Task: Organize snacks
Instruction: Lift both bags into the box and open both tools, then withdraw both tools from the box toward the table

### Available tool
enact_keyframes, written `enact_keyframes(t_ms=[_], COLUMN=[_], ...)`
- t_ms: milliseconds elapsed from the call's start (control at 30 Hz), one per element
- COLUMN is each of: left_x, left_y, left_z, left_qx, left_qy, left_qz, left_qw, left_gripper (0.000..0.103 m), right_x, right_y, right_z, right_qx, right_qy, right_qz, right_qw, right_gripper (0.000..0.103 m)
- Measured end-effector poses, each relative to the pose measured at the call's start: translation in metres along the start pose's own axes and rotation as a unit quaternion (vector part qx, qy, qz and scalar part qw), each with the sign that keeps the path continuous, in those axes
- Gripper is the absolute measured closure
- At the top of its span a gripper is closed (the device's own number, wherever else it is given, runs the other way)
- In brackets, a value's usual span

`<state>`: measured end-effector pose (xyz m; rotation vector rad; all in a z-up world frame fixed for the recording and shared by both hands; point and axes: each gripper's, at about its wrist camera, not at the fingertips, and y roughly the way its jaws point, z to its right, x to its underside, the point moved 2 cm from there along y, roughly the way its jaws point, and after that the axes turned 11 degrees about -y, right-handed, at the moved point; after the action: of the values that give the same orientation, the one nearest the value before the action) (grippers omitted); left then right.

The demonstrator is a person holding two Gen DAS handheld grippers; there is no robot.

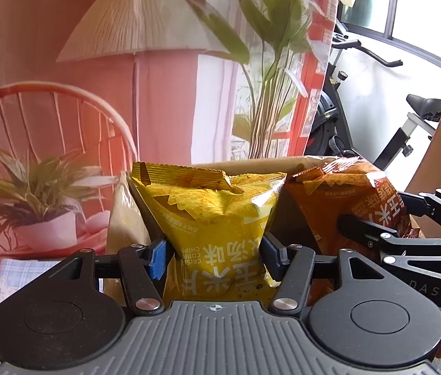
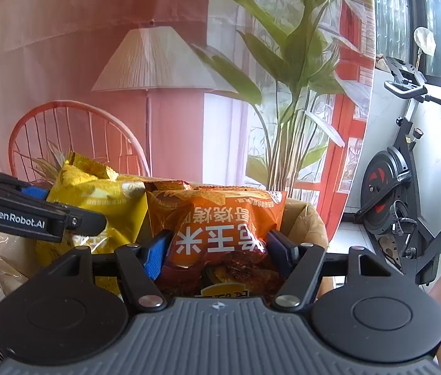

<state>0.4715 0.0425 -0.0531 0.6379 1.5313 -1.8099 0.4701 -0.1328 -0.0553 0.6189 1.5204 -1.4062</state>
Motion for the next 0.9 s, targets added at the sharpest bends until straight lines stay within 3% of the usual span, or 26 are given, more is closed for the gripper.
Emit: enact_keyframes(t_ms=[300,567,900], left_x=[0.000,0.000,0.010], left_y=[0.000,-0.020,-0.076], left_z=[-0.006,0.001,0.000], left_qx=[0.006,0.009,0.027], left_qy=[-0.015,0.001,0.018], left_qz=[0.001,0.019,0.045], left_qw=[0.9999,0.9998,0.9985], left_gripper=[0.025,0.025,0.025], right_x=[0.001,0.000,0.004], right_y=[0.000,-0.013,-0.061], right_z=[-0.003,0.003,0.005], right_qx=[-0.006,-0.002,-0.005], right_qy=[-0.001,0.006,0.025], right_qz=[-0.010,0.000,0.025], right_qw=[1.000,1.000,0.999], right_gripper=[0.032,0.032,0.032])
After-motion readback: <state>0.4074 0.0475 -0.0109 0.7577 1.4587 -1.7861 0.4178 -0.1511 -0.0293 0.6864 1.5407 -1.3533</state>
